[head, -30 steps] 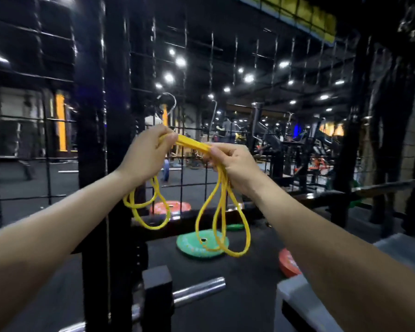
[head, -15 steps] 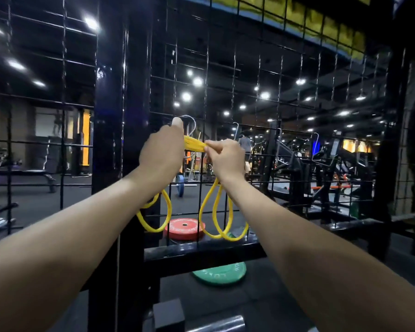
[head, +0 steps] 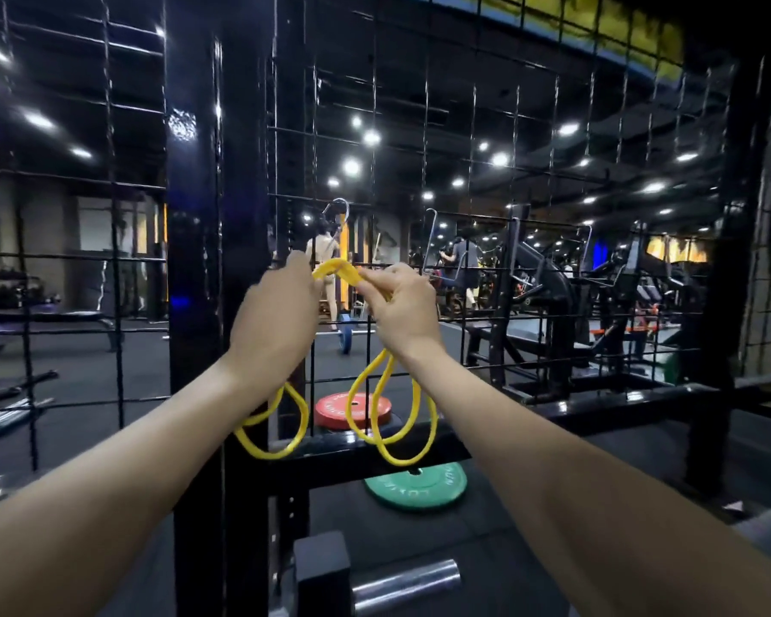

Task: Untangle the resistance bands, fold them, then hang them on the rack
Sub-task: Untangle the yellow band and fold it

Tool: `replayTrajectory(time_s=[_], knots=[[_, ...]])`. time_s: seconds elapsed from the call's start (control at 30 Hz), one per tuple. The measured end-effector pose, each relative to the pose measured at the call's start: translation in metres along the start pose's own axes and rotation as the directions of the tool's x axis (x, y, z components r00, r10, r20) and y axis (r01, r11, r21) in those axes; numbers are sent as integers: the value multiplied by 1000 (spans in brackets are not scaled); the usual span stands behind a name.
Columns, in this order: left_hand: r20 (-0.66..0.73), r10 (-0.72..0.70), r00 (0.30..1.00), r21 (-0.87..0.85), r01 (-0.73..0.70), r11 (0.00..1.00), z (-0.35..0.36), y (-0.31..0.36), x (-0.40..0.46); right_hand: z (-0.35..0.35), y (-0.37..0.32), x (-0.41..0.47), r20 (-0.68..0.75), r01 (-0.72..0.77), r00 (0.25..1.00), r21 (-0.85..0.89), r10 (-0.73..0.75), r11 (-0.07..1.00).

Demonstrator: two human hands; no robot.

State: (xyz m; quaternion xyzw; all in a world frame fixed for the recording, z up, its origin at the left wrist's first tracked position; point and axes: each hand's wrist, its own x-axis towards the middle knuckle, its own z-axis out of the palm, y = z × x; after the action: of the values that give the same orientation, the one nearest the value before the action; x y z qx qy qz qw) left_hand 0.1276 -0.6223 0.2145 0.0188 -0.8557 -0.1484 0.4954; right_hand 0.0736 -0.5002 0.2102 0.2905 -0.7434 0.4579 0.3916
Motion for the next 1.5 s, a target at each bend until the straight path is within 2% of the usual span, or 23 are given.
replayTrajectory(time_s=[0.13,0.23,0.27,0.33,0.37,0.4,0.43,0.5,0.53,0.57,0.63,0.7,0.77,0.87,1.0,1.13,1.27,1.4,1.5], knots=[[-46,-49,998,-221,38,974,5,0,-26,-1,-11,-4,156,-43,987,107,26,993],[65,-108,992,-374,125,919,14,2,-34,-7,-16,-6,257,-193,958,261,125,946],[143,-155,977,-481,206,852,14,4,-32,-9,-16,-6,279,-237,948,310,151,921],[340,-210,917,-717,397,572,9,10,-27,-15,-17,-5,309,-311,931,390,195,867],[417,-209,884,-768,466,438,5,11,-24,-17,-17,-5,321,-342,922,416,216,842],[454,-205,867,-779,498,380,1,12,-22,-19,-16,-4,328,-363,916,427,233,828],[464,-210,861,-775,509,374,-1,11,-21,-20,-15,-4,330,-368,913,415,239,832],[425,-239,873,-756,488,436,1,6,-23,-16,-10,-4,301,-342,921,313,249,886],[381,-248,891,-733,454,506,2,3,-24,-12,-7,-5,274,-328,926,246,259,912],[306,-245,920,-680,391,620,5,-1,-26,-8,-5,-6,247,-323,929,185,274,928],[149,-140,979,-452,193,871,10,-7,-30,2,-4,-9,196,-313,936,85,292,946],[81,-22,996,-194,37,980,13,-9,-35,9,-5,-14,165,-244,953,-85,255,966],[87,21,996,-35,-18,999,15,-8,-40,13,-5,-19,191,-135,962,-293,196,946],[94,78,992,93,-87,992,23,-9,-49,16,-5,-28,326,-68,921,-410,215,910],[72,145,987,180,-156,971,28,-15,-55,16,-4,-37,421,-27,875,-450,239,892],[18,205,979,223,-204,953,30,-19,-62,10,-6,-45,410,-21,877,-488,250,873],[86,258,962,340,-272,900,29,-22,-64,3,-5,-56,393,3,892,-498,222,867],[108,305,946,362,-323,874,22,-20,-68,-10,0,-67,417,25,883,-499,215,866],[78,373,925,274,-379,884,20,-10,-75,-28,2,-78,410,31,889,-501,206,865]])
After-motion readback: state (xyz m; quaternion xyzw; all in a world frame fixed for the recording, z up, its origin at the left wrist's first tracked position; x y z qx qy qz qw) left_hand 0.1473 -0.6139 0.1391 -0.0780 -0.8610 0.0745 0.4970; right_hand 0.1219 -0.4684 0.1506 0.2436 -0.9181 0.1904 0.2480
